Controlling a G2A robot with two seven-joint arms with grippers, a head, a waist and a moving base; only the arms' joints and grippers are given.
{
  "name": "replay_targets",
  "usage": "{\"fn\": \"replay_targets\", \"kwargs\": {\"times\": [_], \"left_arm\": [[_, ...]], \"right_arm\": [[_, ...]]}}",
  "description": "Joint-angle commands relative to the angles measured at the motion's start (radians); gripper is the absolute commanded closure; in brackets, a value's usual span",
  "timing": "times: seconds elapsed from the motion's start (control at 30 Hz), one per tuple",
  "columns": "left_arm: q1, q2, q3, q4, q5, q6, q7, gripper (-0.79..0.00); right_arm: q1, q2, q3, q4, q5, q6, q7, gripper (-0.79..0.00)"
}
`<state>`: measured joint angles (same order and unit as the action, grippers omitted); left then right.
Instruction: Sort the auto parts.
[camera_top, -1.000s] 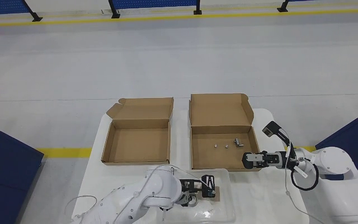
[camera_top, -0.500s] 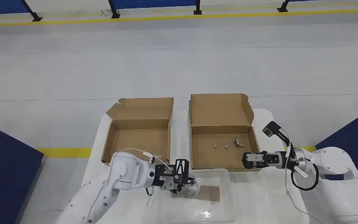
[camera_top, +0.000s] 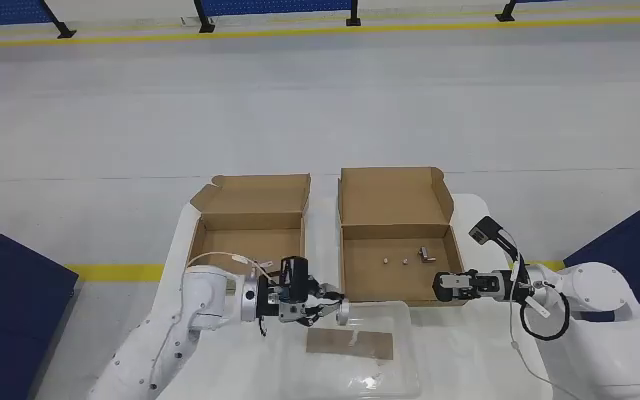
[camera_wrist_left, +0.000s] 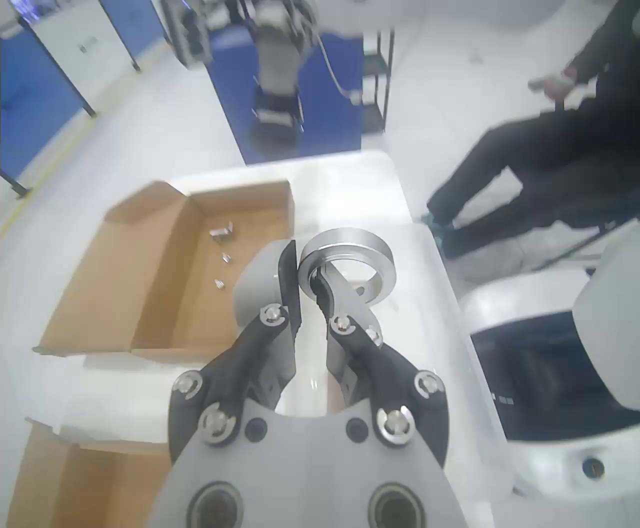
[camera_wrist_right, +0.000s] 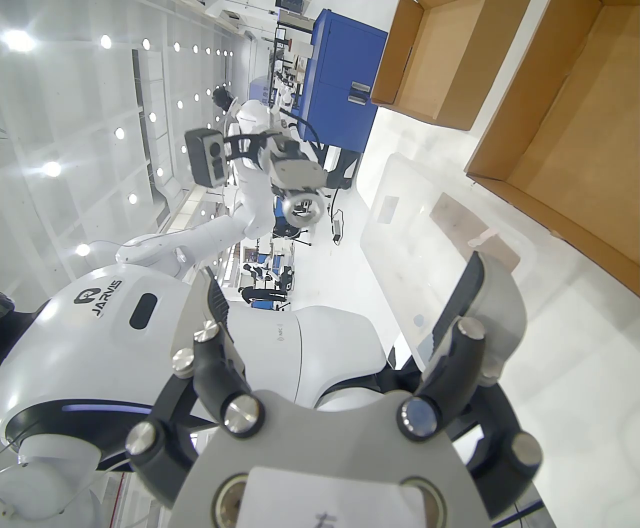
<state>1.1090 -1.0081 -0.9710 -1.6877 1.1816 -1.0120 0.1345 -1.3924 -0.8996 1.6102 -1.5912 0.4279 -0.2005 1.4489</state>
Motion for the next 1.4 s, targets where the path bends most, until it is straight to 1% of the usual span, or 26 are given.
{"fn": "replay_targets", "kwargs": {"times": [0.0, 0.13, 0.17, 0.23, 0.33, 0.67, 0.77, 0.83, 0.9, 0.97, 1.13, 1.2, 1.37], "left_arm": [[0.014, 0.002, -0.022, 0.025, 0.067, 0.0, 0.249, 0.0], [0.004, 0.003, -0.018, 0.116, 0.238, 0.001, 0.627, 0.0], [-0.004, 0.002, -0.01, 0.134, 0.288, 0.025, 0.699, 0.0], [-0.016, -0.001, 0.03, 0.156, 0.325, 0.106, 0.78, 0.0], [-0.055, 0.002, 0.101, 0.186, 0.337, 0.205, 0.879, 0.0], [-0.059, 0.002, 0.108, 0.189, 0.336, 0.216, 0.885, 0.0], [-0.041, -0.002, 0.094, 0.171, 0.293, 0.268, 0.922, 0.0], [-0.035, -0.005, 0.092, 0.159, 0.277, 0.3, 0.974, 0.0], [-0.032, -0.01, 0.113, 0.12, 0.223, 0.335, 1.009, 0.0], [-0.041, -0.01, 0.132, 0.103, 0.165, 0.357, 1.031, 0.0], [-0.084, -0.001, 0.172, 0.078, 0.093, 0.385, 1.059, 0.0], [-0.1, 0.003, 0.191, 0.054, 0.06, 0.394, 1.068, 0.0], [-0.103, 0.004, 0.194, 0.051, 0.056, 0.394, 1.068, 0.0]], "right_arm": [[0.0, 0.0, 0.0, 0.0, 0.0, 0.0, 0.0, -0.785], [0.0, 0.0, 0.0, 0.0, 0.0, 0.0, 0.0, -0.785], [0.0, 0.0, 0.0, 0.0, 0.0, 0.0, 0.0, -0.785], [0.0, 0.0, 0.0, 0.0, 0.0, 0.0, 0.0, -0.785], [0.0, 0.0, 0.0, 0.0, 0.0, 0.0, 0.0, -0.785], [0.0, 0.0, 0.0, 0.0, 0.0, 0.0, 0.0, -0.785], [0.0, 0.0, 0.0, 0.0, 0.0, 0.0, 0.0, -0.785], [0.0, 0.0, 0.0, 0.0, 0.0, 0.0, 0.0, -0.785], [0.0, 0.0, 0.0, 0.0, 0.0, 0.0, 0.0, -0.785], [0.0, 0.0, 0.0, 0.0, 0.0, 0.0, 0.0, -0.785], [0.0, 0.0, 0.0, 0.0, 0.0, 0.0, 0.0, -0.785], [0.0, 0.0, 0.0, 0.0, 0.0, 0.0, 0.0, -0.785], [0.0, 0.0, 0.0, 0.0, 0.0, 0.0, 0.0, -0.785]]}}
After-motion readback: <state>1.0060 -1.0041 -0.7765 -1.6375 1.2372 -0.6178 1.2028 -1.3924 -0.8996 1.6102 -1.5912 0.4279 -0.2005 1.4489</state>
